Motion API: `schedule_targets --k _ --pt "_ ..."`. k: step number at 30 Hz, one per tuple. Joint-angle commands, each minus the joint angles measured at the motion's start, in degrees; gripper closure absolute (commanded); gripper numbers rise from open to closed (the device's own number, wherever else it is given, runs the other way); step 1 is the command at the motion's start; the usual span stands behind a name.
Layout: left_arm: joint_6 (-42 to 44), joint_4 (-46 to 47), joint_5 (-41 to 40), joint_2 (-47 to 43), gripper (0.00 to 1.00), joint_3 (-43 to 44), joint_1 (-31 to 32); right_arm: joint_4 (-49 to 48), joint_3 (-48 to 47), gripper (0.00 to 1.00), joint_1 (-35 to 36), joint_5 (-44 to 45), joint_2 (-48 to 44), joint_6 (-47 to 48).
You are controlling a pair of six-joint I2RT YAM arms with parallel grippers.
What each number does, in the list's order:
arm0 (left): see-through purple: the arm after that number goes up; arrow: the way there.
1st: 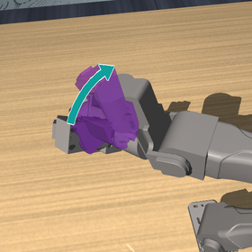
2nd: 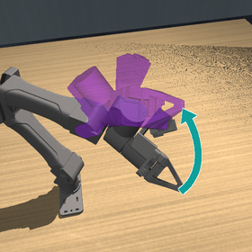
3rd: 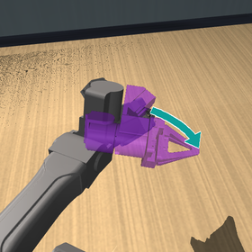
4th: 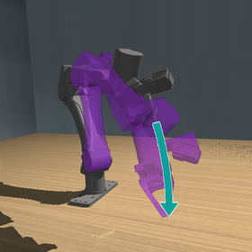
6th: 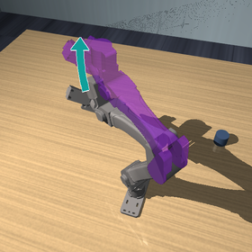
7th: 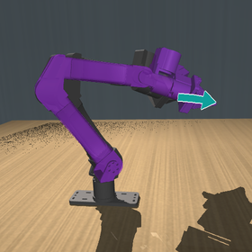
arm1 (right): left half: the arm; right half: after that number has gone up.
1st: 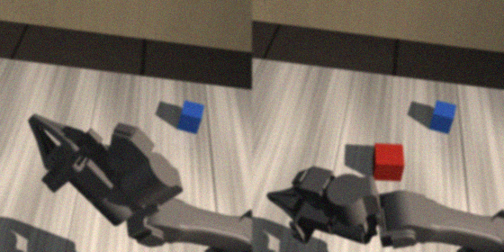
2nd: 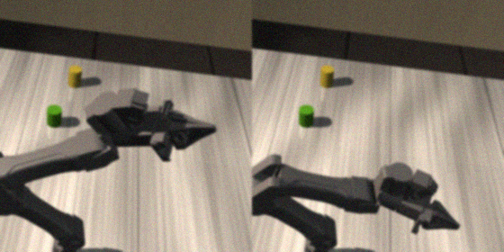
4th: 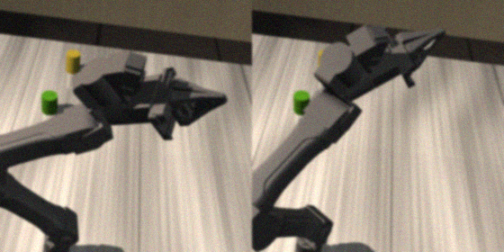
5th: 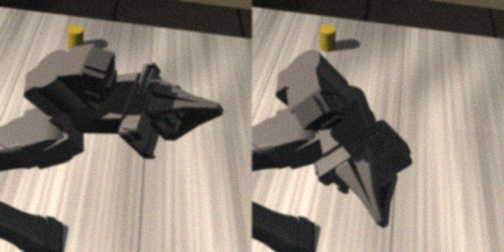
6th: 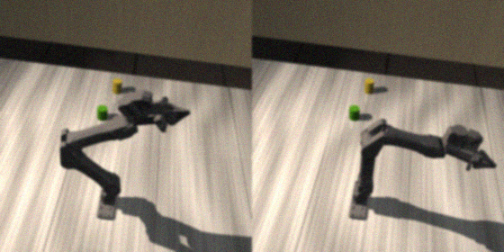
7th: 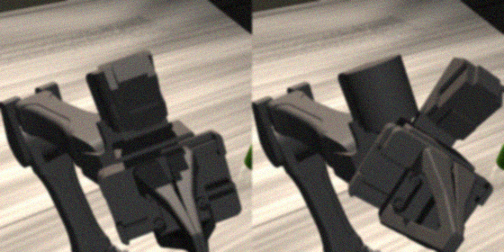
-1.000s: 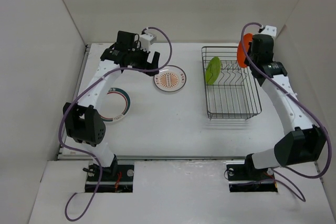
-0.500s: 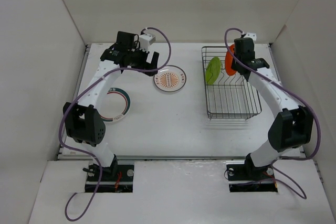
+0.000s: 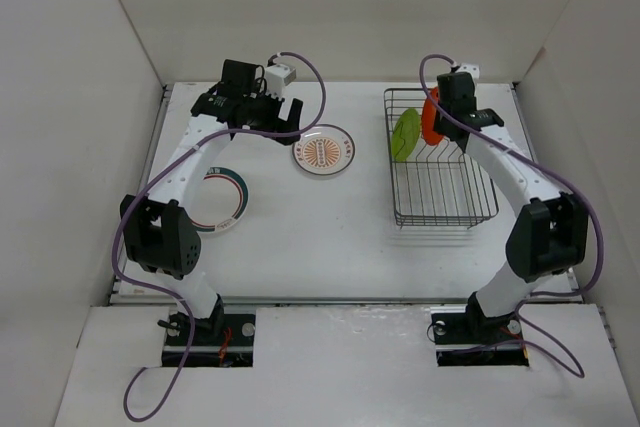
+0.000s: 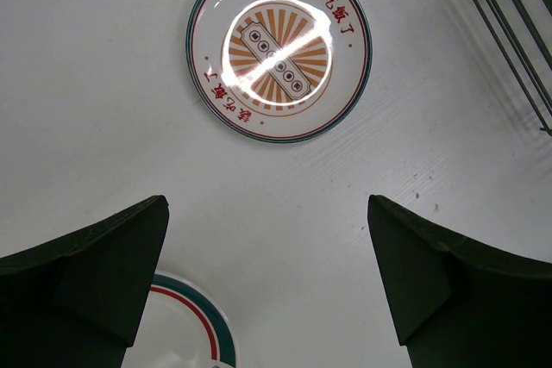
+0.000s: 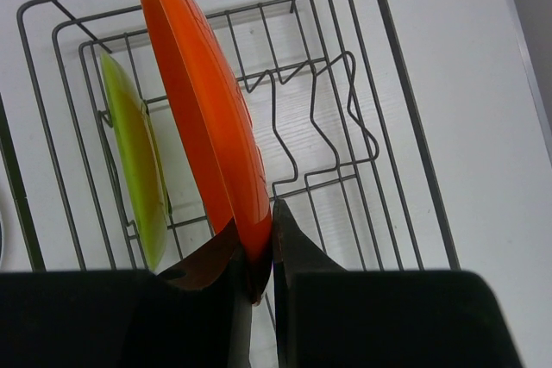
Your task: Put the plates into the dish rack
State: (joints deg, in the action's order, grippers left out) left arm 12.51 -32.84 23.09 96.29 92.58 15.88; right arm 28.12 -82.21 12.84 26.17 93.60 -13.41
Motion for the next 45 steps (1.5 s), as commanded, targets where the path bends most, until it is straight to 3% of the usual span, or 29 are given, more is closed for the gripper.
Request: schedule_targets --k 1,7,8,11,12,14,16,18,19,21,24,25,28,32,33,36,41,45 --pt "-0.12 0.67 0.55 -0.40 0.00 -0.20 -0.15 -2.81 -1.37 1.00 1.13 0.46 0.18 -1.09" --pt "-0.12 0.67 0.55 -0.40 0.00 -0.73 -0.15 -2.81 -1.90 0.98 1.75 0.98 1.85 -1.09" --pt "-0.12 0.67 0.55 -0.40 0.00 -1.25 -0.15 -2.81 -1.90 0.88 2.36 0.98 2.37 -1.09" --pt "-0.12 1.20 0.03 0.12 0.00 -1.26 -0.15 -2.81 -1.90 0.77 2.36 0.98 2.99 -1.09" --pt "-0.12 1.20 0.02 0.13 0.00 -1.26 -0.15 -2.81 -1.90 0.67 2.36 0.98 2.99 -1.09" --pt "-0.74 1.72 0.02 0.83 0.00 -1.78 -0.15 -2.81 -1.90 0.66 2.89 1.51 3.52 -1.09" --pt "-1.26 2.86 0.02 1.44 0.00 -2.39 -0.67 -2.81 -1.90 0.53 2.89 2.03 2.65 -1.61" --pt "-1.26 3.65 0.55 1.44 0.00 -3.27 -0.67 -2.81 -1.90 0.51 2.89 2.65 1.85 -1.62" --pt "-1.26 4.18 0.55 1.44 0.00 -3.28 -1.20 -2.81 -2.42 0.42 2.89 3.70 1.32 -1.62" --pt "-2.58 6.11 0.55 2.84 0.00 -4.76 -1.20 -1.06 -4.00 0.35 2.89 4.58 0.54 -1.62" --pt "-3.11 8.84 1.25 5.13 0.00 -5.56 -1.73 1.05 -5.24 0.05 3.51 9.32 -2.79 -2.23" --pt "-3.72 9.54 3.69 7.75 0.00 -5.56 -2.51 1.06 -5.24 0.00 4.55 11.25 -3.86 -2.24" --pt "-4.78 9.55 7.56 14.50 0.00 -3.29 -4.62 -0.86 -2.87 0.00 5.70 10.76 -8.06 -3.99" --pt "-4.17 5.43 13.37 23.65 0.00 3.04 -5.68 -7.10 3.45 0.00 6.76 -0.21 -14.40 -1.19" --pt "-4.16 5.42 14.08 24.90 0.00 3.83 -5.68 -8.68 4.94 0.00 6.76 -6.25 -15.98 -1.18" --pt "-5.56 4.89 14.09 28.68 0.00 6.65 -5.68 -13.43 9.52 0.00 6.76 -13.49 -20.99 -1.18" --pt "-6.62 5.42 14.09 32.81 0.05 8.94 -5.68 -13.36 10.14 0.00 7.90 -15.19 -23.91 -1.18" --pt "-7.24 4.72 16.36 36.85 0.19 10.86 -5.68 -12.83 10.14 0.00 7.90 -15.71 -24.43 -1.18"
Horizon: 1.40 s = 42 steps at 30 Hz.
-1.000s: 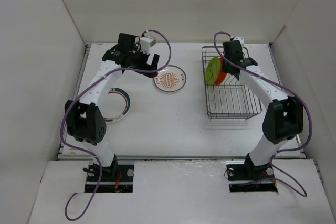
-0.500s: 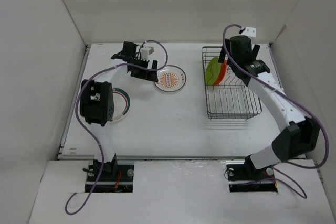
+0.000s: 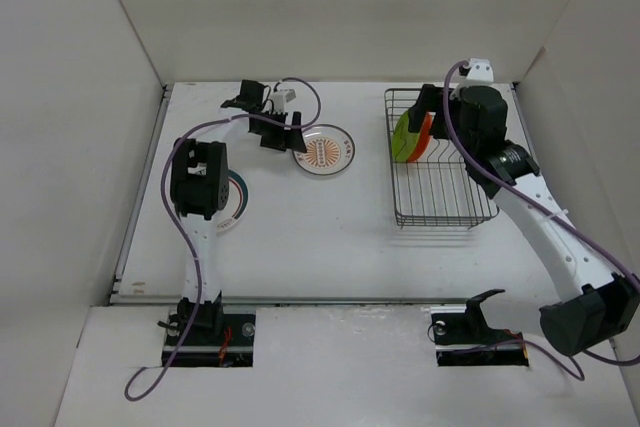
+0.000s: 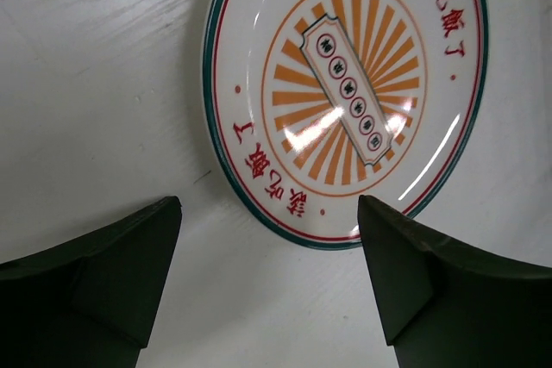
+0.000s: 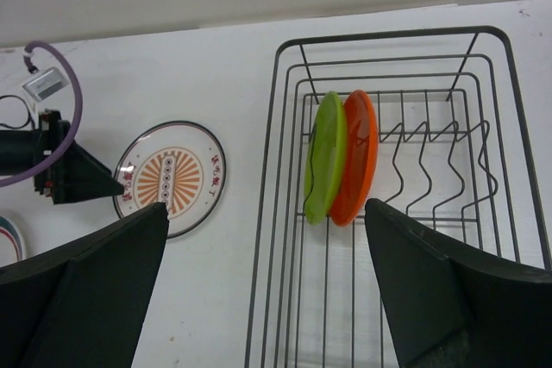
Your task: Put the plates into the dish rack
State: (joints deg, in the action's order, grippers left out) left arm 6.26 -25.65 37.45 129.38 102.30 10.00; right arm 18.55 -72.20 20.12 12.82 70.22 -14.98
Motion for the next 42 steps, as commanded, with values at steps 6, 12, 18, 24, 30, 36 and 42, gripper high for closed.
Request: schedule_targets --k 6,12,18,24,30,36,42 --pt "-1.52 -3.62 2.54 6.32 0.35 4.48 0.20 -3.87 2.94 0.01 1.15 -3.50 -1.57 0.39" --pt "-2.57 -4.15 3.07 8.96 0.62 6.41 0.20 -5.01 4.70 0.01 1.68 -4.65 -1.57 -0.66" --pt "-3.19 -5.20 3.59 11.95 1.00 7.74 0.20 -6.33 6.54 0.01 1.68 -6.04 -1.05 -1.19" --pt "-2.05 -5.82 9.21 6.86 1.00 7.83 -2.00 -10.54 8.13 0.01 1.68 -12.72 0.89 1.35" --pt "4.96 -8.53 20.54 -9.74 1.00 4.23 -6.57 -16.86 11.11 0.00 -0.95 -27.97 1.42 3.56" --pt "11.83 -16.86 28.54 -22.66 1.00 1.24 -7.80 -22.50 9.90 0.00 -2.01 -38.56 5.10 6.36" --pt "15.08 -21.37 30.66 -28.30 1.00 0.09 -7.80 -26.80 6.73 0.00 0.27 -44.72 10.72 6.37"
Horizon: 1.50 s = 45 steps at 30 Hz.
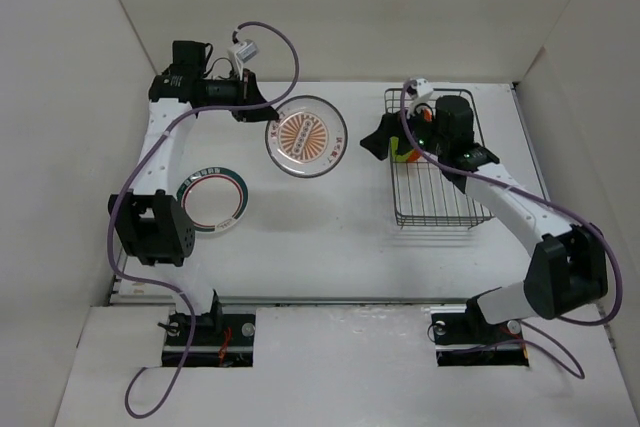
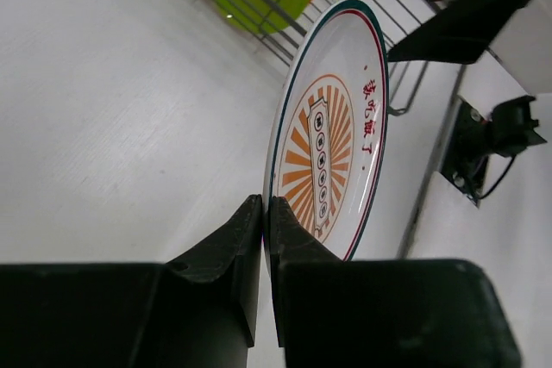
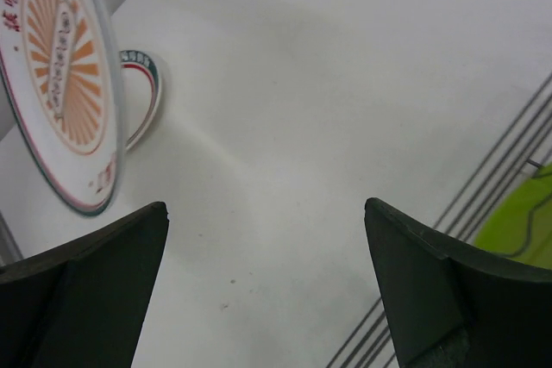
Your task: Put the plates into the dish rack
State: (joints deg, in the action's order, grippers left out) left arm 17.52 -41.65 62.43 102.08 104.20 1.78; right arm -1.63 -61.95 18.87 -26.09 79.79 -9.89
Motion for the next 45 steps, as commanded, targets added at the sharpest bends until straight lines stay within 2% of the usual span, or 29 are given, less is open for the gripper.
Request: schedule_targets --k 1,11,15,21,26,29,33,36,39,40,42,43,45 --pt "3.84 -6.07 6.20 -1.70 1.00 -1.81 0.42 -6.63 -4.48 0.00 2.04 -6.51 1.77 1.28" --pt "4.54 -8.36 7.44 -2.85 1.00 -0.23 0.42 -8.47 -9.33 0.01 7.49 -9.69 7.57 0.13" --pt "4.54 -8.36 7.44 -2.85 1.00 -0.84 0.42 -8.48 -6.96 0.01 6.88 -3.73 4.33 -1.35" --pt "4.54 -8.36 7.44 -2.85 1.00 -1.37 1.03 -15.59 -2.65 0.01 4.68 4.29 -0.77 -6.80" --pt "4.54 -8.36 7.97 -2.33 1.00 -1.37 1.03 -15.60 -5.28 0.01 4.07 -4.83 2.21 -6.81" --pt "4.54 -8.88 8.58 -2.33 1.00 -0.58 1.03 -15.60 -5.89 0.01 5.12 -6.51 4.67 -6.81" --pt "5.33 -9.42 10.51 -2.33 1.00 0.74 1.03 -15.60 -8.53 0.03 6.43 -14.58 9.67 -6.81" --pt "6.74 -10.82 12.09 -2.33 1.00 0.74 1.03 -15.60 -10.11 0.05 7.93 -16.01 11.97 -6.28" --pt "7.27 -10.82 12.10 -2.33 1.00 0.74 1.56 -15.60 -10.82 0.25 9.69 -16.54 13.28 -5.75" --pt "7.27 -10.82 12.10 -2.33 1.00 0.74 1.56 -15.60 -10.82 0.46 10.21 -17.24 13.29 -5.75" --pt "7.27 -10.82 12.10 -1.63 1.00 0.74 1.56 -15.60 -11.52 0.63 10.75 -17.95 13.81 -6.28" --pt "7.27 -10.82 12.10 -1.62 1.00 0.74 1.56 -16.82 -11.52 0.76 10.75 -18.64 13.81 -6.89" --pt "7.27 -10.30 12.10 -1.10 1.00 0.74 1.56 -17.96 -10.91 0.86 10.75 -19.18 13.29 -8.03"
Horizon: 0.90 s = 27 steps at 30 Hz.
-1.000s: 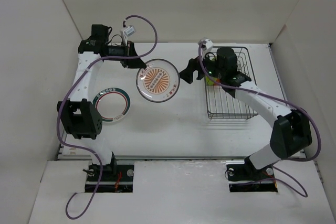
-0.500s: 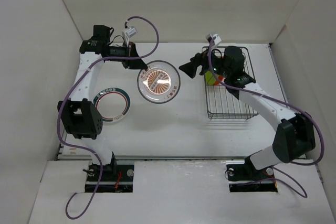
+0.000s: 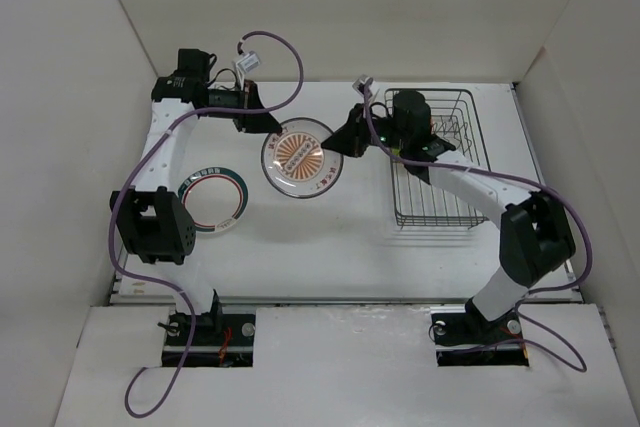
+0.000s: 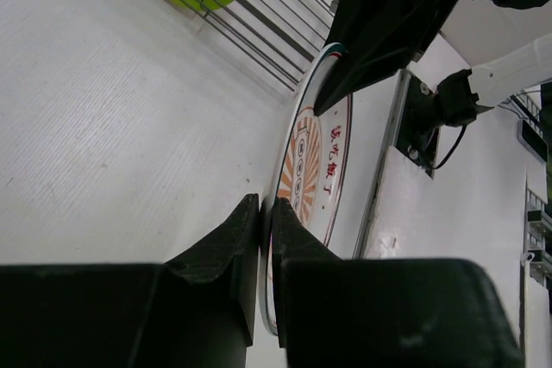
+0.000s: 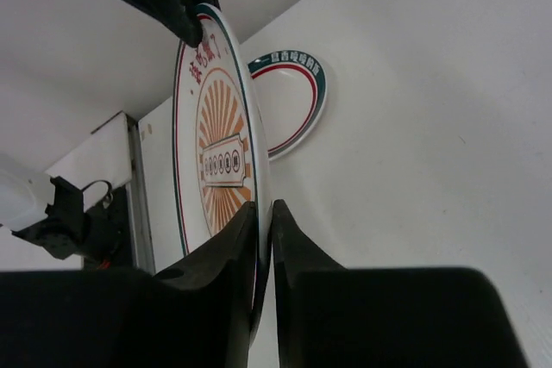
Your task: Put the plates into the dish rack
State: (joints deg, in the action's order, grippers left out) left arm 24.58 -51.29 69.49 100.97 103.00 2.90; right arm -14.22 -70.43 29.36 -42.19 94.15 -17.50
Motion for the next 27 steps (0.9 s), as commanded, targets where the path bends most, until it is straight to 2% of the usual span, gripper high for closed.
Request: schedule_targets --k 1,2,3,6,7,8,9,10,11,12,14,15,17,20,23,27 --pt "0.21 -0.13 5.04 0.71 1.00 1.94 0.44 -6.25 -1.56 0.86 0.25 -3.85 -1.77 -1.91" --pt "0.21 0.48 5.04 0.72 1.00 1.94 0.44 -6.78 -1.55 0.96 0.25 -4.47 -2.38 -2.62" --pt "-0.40 0.49 4.52 0.72 1.00 1.94 0.44 -6.79 -1.55 1.00 -0.35 -4.48 -2.39 -3.24" --pt "-3.82 3.20 1.97 1.34 1.00 1.94 0.44 -6.18 0.29 1.00 -2.80 -1.94 -5.02 -3.86" --pt "-5.40 4.52 0.57 1.34 0.92 1.94 0.44 -4.26 1.34 1.00 -3.87 -0.27 -7.46 -3.25" --pt "-6.46 6.18 -2.58 1.34 0.76 1.94 0.44 -1.98 1.35 1.00 -5.09 2.09 -8.88 -2.11" --pt "-7.08 6.98 -4.18 1.34 0.49 0.98 0.44 0.83 1.35 1.00 -6.41 9.08 -10.55 -0.62" --pt "-8.22 7.77 -5.93 0.38 0.01 -0.77 0.44 7.30 1.35 1.00 -8.60 13.85 -12.22 0.96" --pt "-9.10 9.09 -7.78 -1.37 0.00 -2.09 0.44 11.02 0.39 1.00 -9.41 19.20 -15.28 4.71" --pt "-10.15 12.23 -12.15 -2.35 0.00 -3.49 0.44 14.45 -0.48 1.00 -10.11 30.74 -16.53 5.80" --pt "-13.13 15.32 -18.14 -4.45 0.00 -7.36 0.44 23.13 -3.90 1.00 -12.92 38.29 -18.12 7.82" --pt "-13.85 17.43 -24.78 -6.20 0.00 -8.51 0.44 25.79 -5.23 1.00 -14.06 41.37 -18.65 8.35" --pt "-15.34 18.76 -32.02 -7.71 0.00 -10.88 0.97 32.98 -7.95 1.00 -17.30 51.56 -19.27 8.97" --pt "-16.93 20.87 -44.15 -10.70 0.00 -14.74 0.97 37.85 -12.17 1.00 -20.12 63.15 -19.27 9.76" --pt "-17.46 22.63 -51.64 -13.60 0.00 -17.83 0.97 40.84 -13.85 1.00 -21.62 69.51 -17.43 11.16" --pt "-17.46 23.16 -54.11 -16.14 0.00 -21.78 0.97 40.51 -14.47 1.00 -22.85 71.37 -16.01 11.17"
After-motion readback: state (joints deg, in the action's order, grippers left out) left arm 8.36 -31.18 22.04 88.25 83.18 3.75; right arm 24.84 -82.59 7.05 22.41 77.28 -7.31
